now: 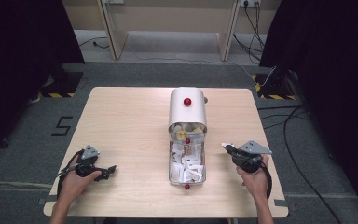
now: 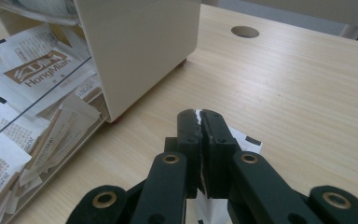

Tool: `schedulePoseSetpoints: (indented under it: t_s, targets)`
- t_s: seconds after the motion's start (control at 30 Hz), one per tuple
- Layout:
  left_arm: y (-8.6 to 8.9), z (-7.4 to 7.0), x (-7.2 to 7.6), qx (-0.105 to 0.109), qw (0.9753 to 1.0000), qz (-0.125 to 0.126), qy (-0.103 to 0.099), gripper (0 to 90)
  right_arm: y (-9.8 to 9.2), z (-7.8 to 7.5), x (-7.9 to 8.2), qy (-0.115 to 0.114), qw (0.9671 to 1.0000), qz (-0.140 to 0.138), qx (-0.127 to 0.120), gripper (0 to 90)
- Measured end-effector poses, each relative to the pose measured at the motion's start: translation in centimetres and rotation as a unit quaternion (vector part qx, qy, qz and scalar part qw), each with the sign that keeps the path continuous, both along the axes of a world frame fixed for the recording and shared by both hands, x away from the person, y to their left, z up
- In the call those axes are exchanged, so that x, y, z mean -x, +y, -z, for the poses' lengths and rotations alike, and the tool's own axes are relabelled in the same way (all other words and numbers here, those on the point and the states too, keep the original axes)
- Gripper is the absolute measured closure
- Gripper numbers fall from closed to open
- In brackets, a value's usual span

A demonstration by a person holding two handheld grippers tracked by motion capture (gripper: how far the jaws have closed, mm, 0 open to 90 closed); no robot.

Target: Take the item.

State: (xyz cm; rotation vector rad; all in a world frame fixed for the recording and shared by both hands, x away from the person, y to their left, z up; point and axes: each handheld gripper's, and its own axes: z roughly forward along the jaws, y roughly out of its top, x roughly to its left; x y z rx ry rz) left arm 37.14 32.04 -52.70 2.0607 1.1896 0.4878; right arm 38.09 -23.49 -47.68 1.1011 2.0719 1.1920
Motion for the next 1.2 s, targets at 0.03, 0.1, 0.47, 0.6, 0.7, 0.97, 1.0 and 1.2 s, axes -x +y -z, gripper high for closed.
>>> schedulePoseSetpoints:
  t_s: [0.03, 0.1, 0.47, 0.6, 0.7, 0.97, 1.0, 1.2]
  targets:
    - [0.0, 0.0, 0.0, 0.000, 1.0000, 0.000, 0.000, 0.0, 0.0, 0.1, 0.0, 0.000, 1.0000, -0.001, 0.001, 87.4]
    - [0.0, 0.0, 0.0, 0.000, 1.0000, 0.000, 0.000, 0.0, 0.1, 0.3, -0.2, 0.003, 1.0000, -0.001, 0.003, 87.4]
    - [0.0, 0.0, 0.0, 0.000, 1.0000, 0.000, 0.000, 0.0, -0.2, 1.1, -0.5, 0.015, 0.9999, 0.006, 0.006, 87.4]
    - [0.0, 0.0, 0.0, 0.000, 1.0000, 0.000, 0.000, 0.0, -0.4, 1.4, -0.6, 0.017, 0.9998, 0.009, 0.008, 87.4]
    - [0.0, 0.0, 0.0, 0.000, 1.0000, 0.000, 0.000, 0.0, -0.6, 1.5, -0.7, 0.018, 0.9997, 0.012, 0.009, 87.4]
    - [0.0, 0.0, 0.0, 0.000, 1.0000, 0.000, 0.000, 0.0, -0.8, 1.5, -0.7, 0.018, 0.9997, 0.017, 0.007, 87.4]
    - [0.0, 0.0, 0.0, 0.000, 1.0000, 0.000, 0.000, 0.0, -0.8, 1.5, -0.7, 0.018, 0.9997, 0.016, 0.007, 87.4]
    - [0.0, 0.0, 0.0, 0.000, 1.0000, 0.000, 0.000, 0.0, -1.2, 1.7, -0.9, 0.020, 0.9995, 0.022, 0.008, 87.4]
